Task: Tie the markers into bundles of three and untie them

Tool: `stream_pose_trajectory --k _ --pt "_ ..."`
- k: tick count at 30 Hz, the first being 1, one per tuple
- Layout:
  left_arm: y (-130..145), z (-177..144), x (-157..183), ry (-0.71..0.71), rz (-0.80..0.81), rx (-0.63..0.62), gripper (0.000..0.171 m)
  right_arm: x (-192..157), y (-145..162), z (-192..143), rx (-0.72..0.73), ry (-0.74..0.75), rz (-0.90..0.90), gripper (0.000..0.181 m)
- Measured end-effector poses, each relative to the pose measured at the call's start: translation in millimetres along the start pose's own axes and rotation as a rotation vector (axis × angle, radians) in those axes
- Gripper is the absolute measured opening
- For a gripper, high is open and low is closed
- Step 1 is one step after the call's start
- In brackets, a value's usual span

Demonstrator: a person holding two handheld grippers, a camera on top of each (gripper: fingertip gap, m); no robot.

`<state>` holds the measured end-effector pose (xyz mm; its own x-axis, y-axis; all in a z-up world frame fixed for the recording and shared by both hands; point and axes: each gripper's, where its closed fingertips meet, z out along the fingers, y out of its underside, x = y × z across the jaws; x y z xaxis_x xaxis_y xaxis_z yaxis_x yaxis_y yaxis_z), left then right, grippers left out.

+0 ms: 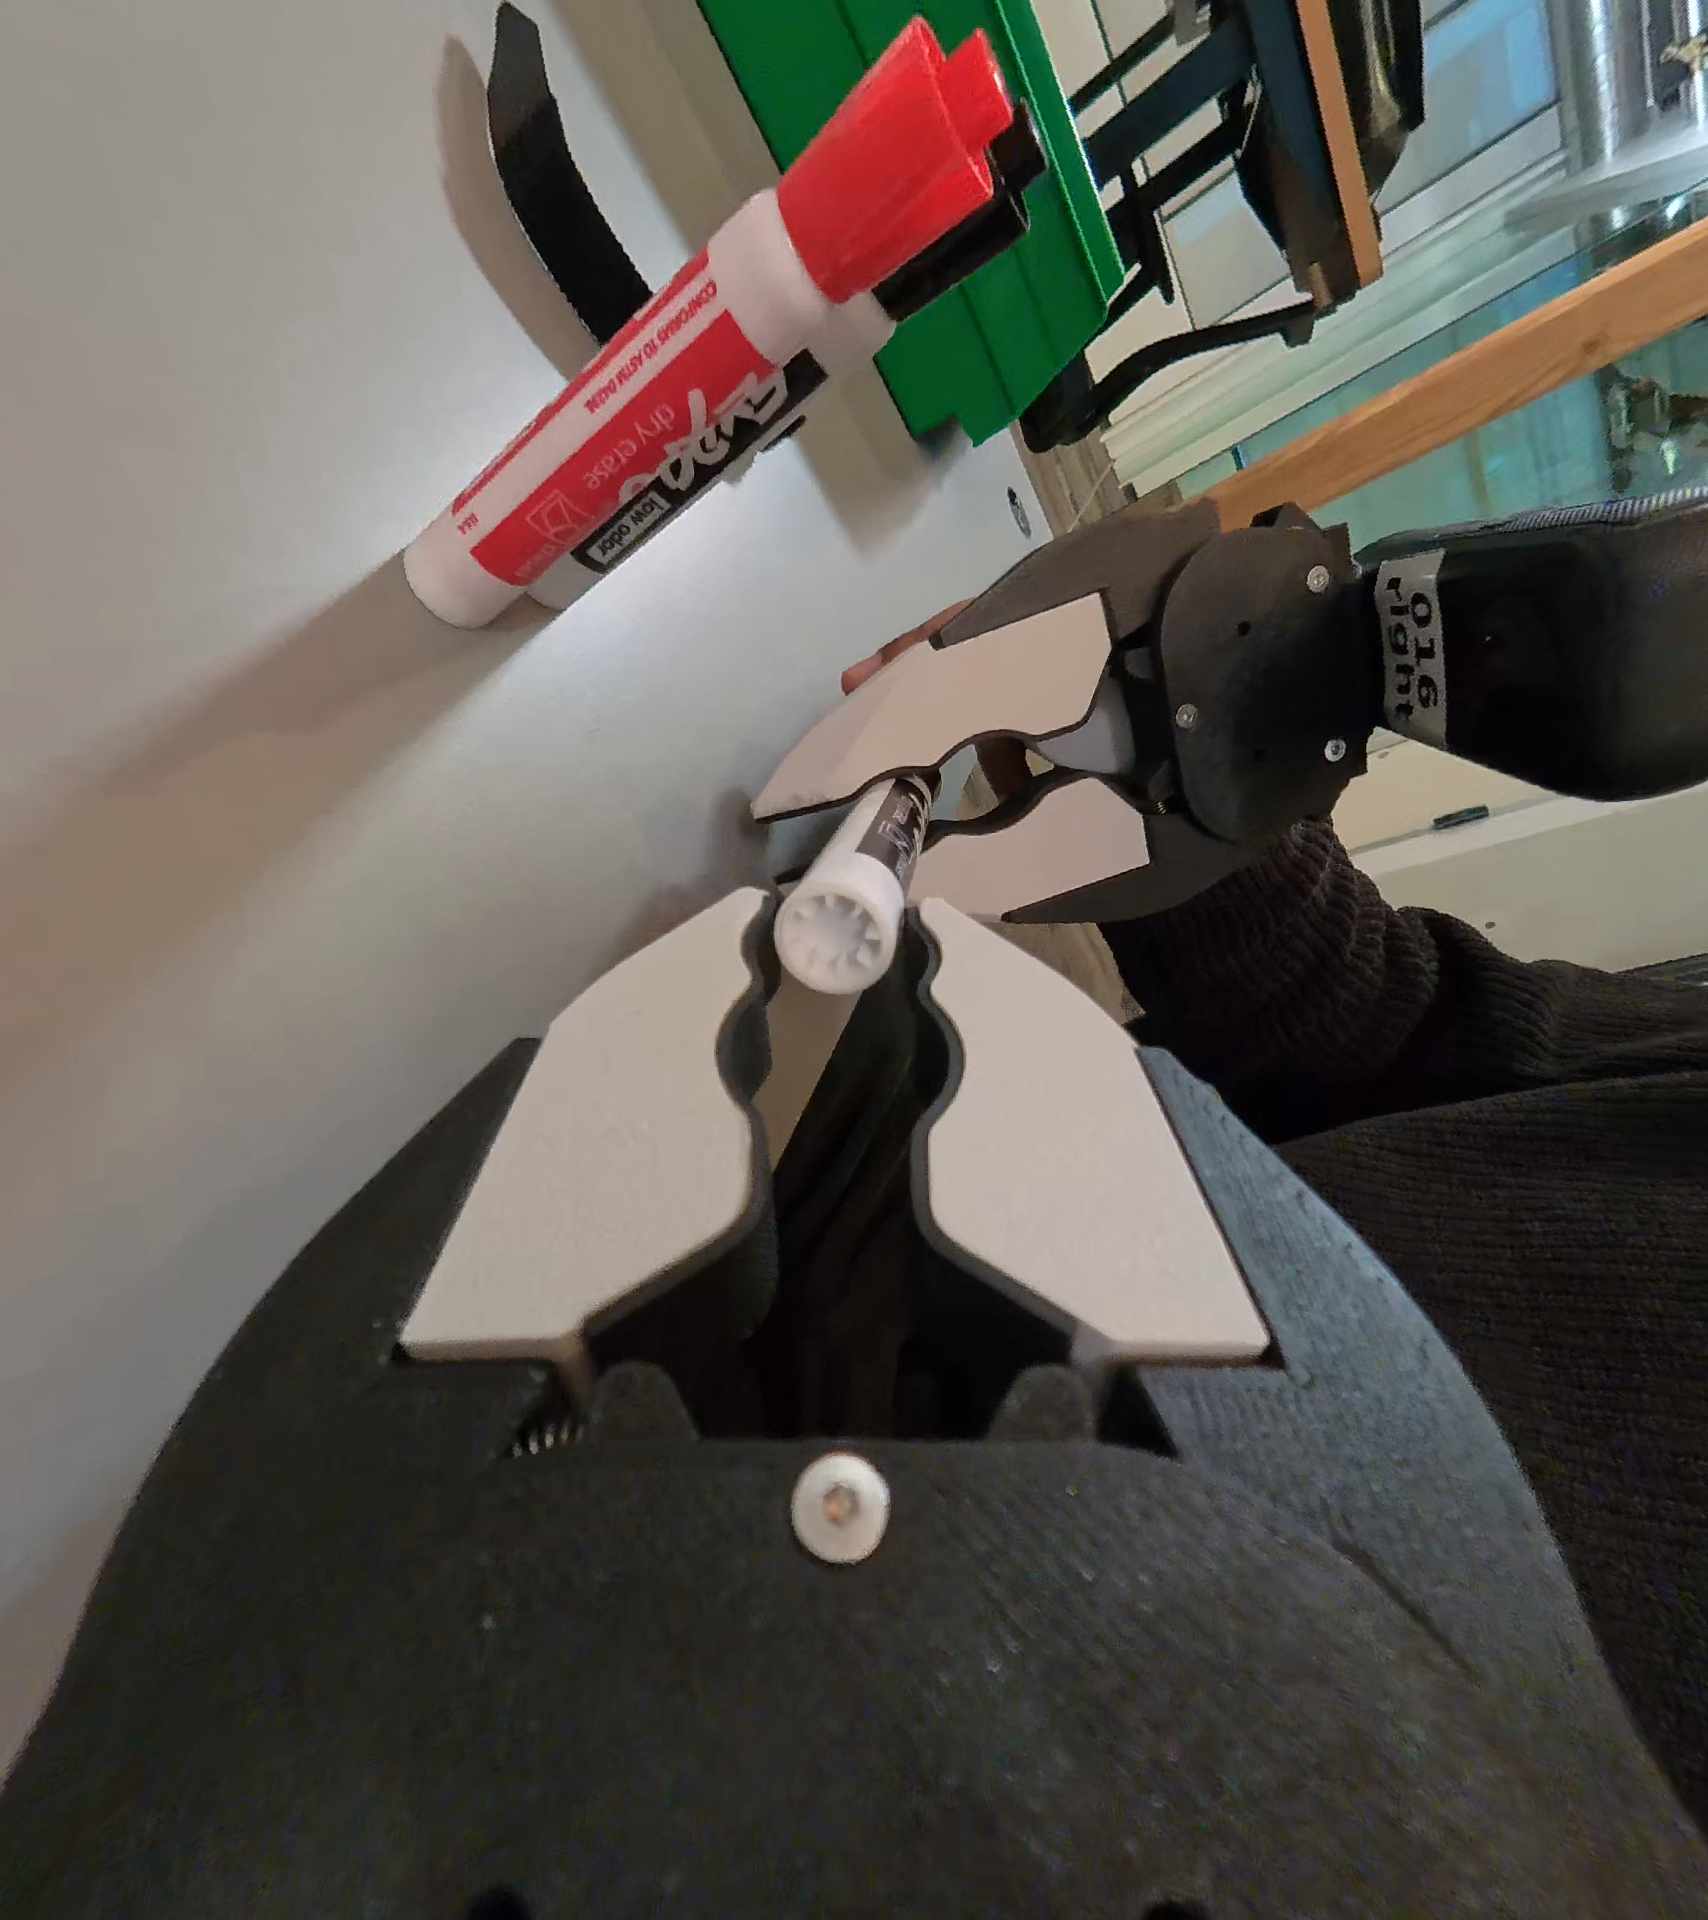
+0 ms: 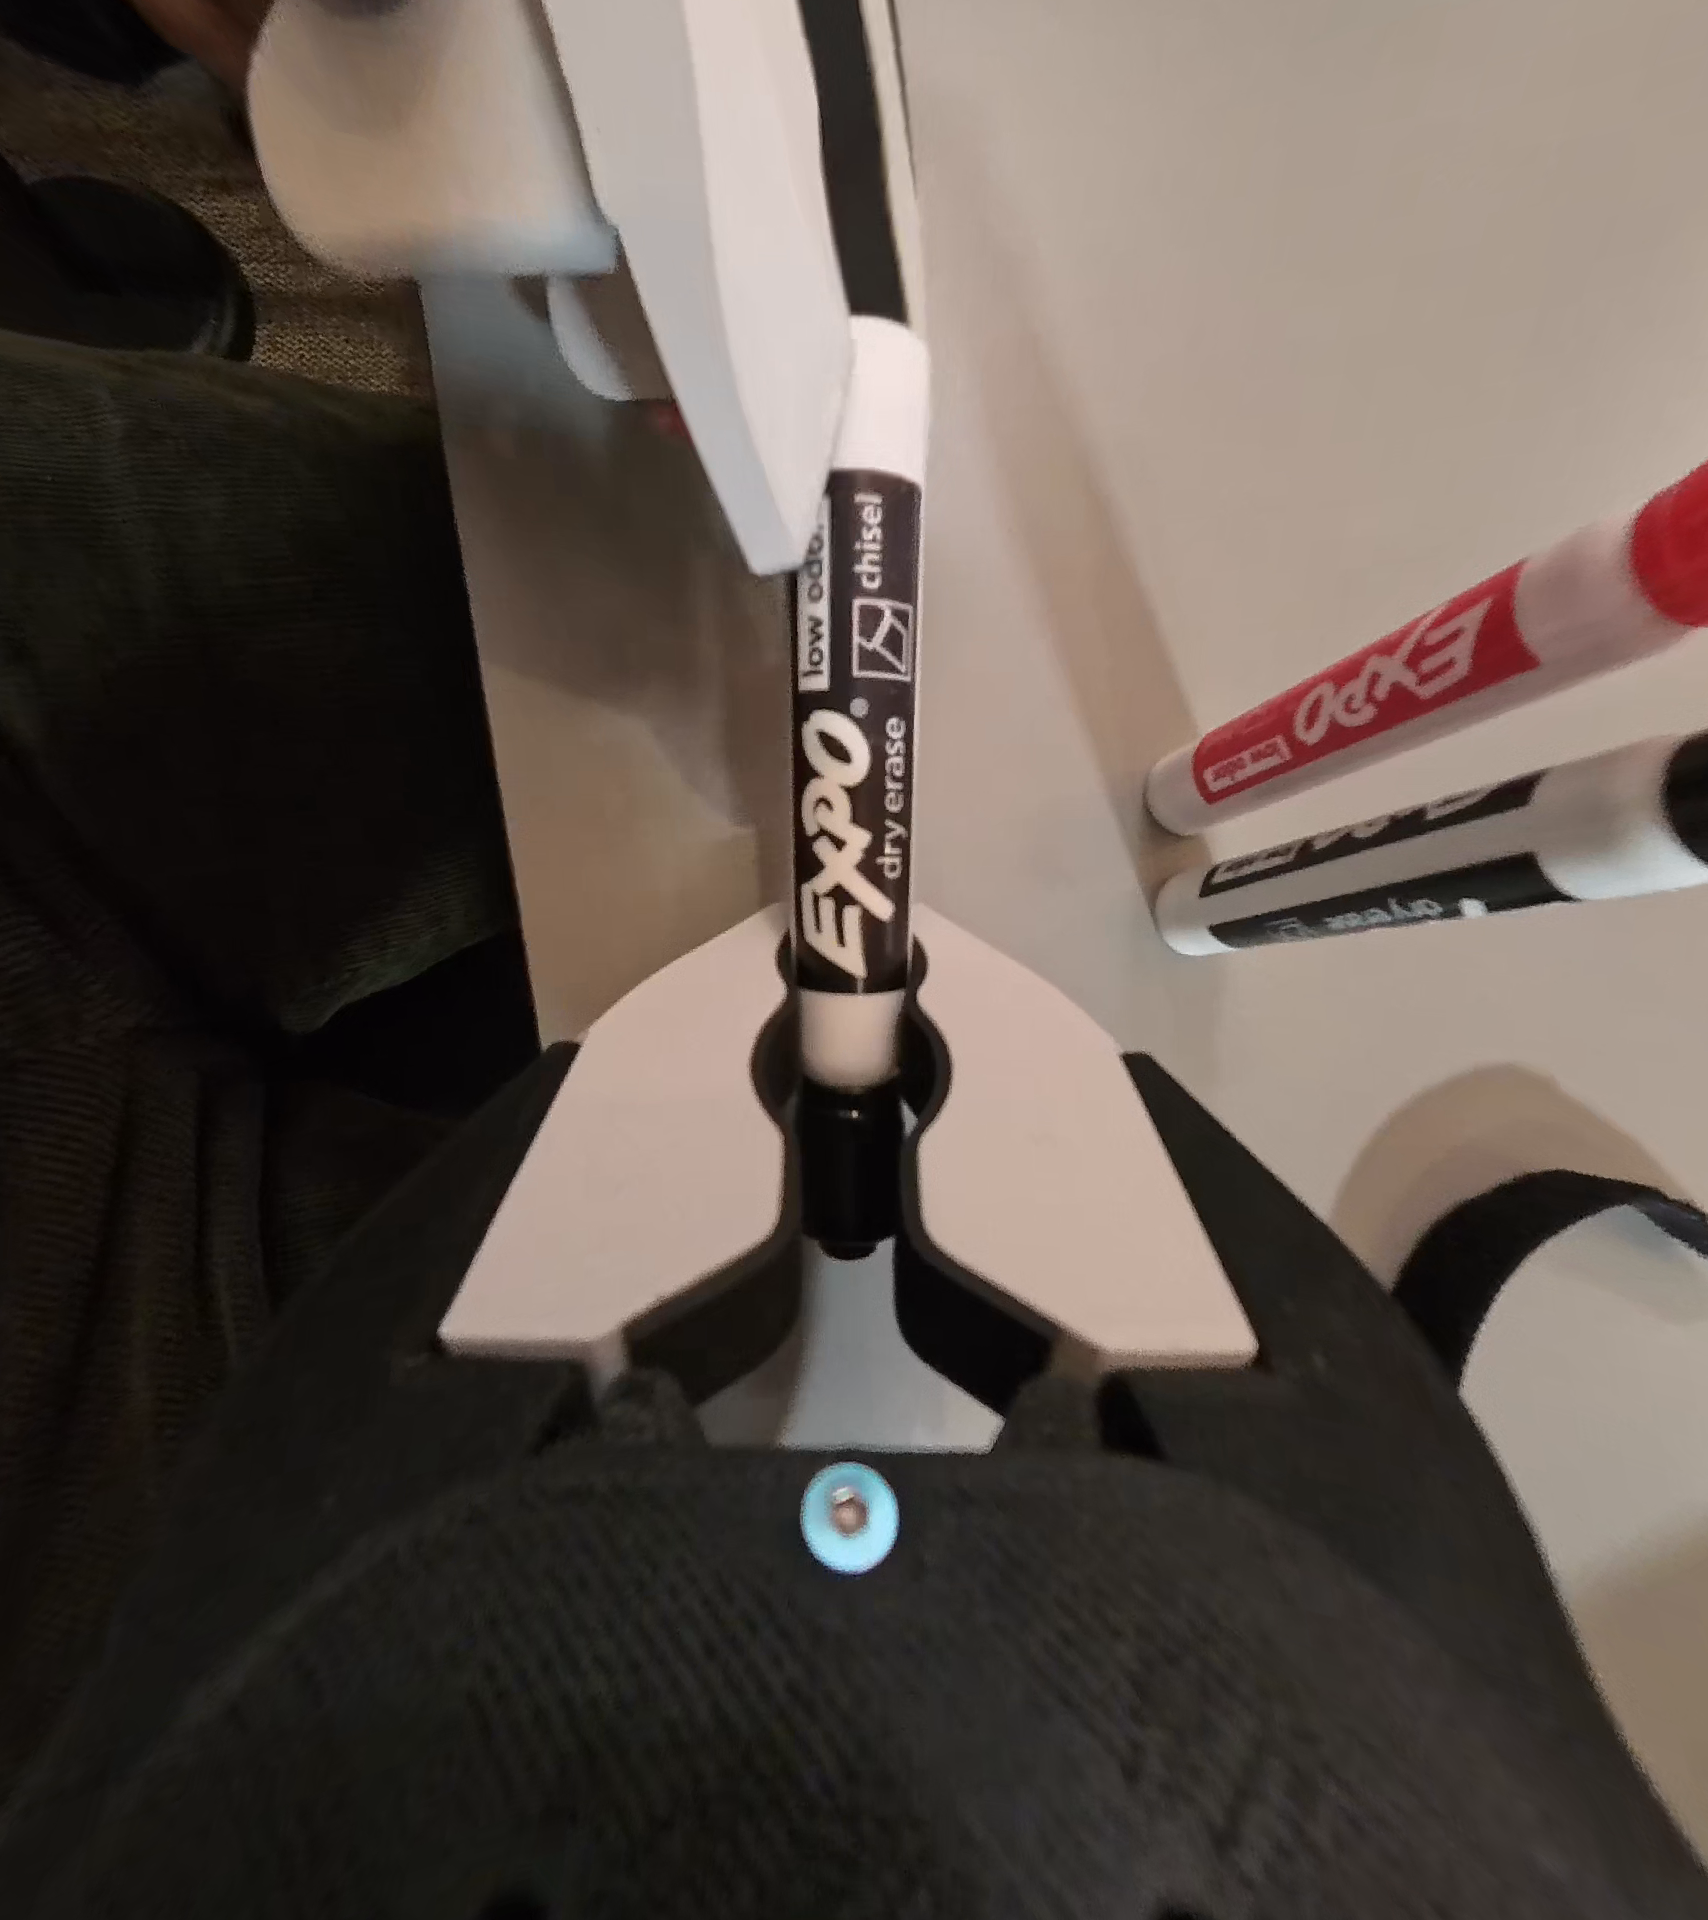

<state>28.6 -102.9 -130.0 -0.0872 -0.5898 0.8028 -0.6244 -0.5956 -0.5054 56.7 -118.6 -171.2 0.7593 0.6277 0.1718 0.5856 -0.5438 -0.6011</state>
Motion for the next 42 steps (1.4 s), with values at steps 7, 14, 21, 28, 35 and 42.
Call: stream_pose_trajectory --k 7,14,21,28,35,42 --pt "1.0 -0.1 3.6 0.001 0.035 -0.018 0.021 -1.9 2.5 3.4 -0.028 0.006 -0.005 0.014" --pt "5.6 1.2 3.0 -0.035 0.091 -0.056 0.021 -1.2 8.1 7.0 -0.066 0.033 -0.052 0.014" --pt "5.7 1.0 4.8 -0.019 0.084 -0.054 0.021 -5.7 6.0 4.5 -0.048 -0.014 -0.009 0.014" --pt "9.8 4.7 5.7 -0.030 0.112 -0.080 0.021 -7.6 4.6 5.1 -0.058 -0.011 -0.025 0.013" --pt "11.9 5.3 4.9 -0.004 0.078 -0.082 0.021 -8.9 5.4 3.5 -0.084 -0.020 -0.021 0.013" --pt "14.9 7.5 -2.5 -0.044 0.072 -0.094 0.029 -8.2 9.8 4.3 -0.125 -0.002 -0.037 0.014"
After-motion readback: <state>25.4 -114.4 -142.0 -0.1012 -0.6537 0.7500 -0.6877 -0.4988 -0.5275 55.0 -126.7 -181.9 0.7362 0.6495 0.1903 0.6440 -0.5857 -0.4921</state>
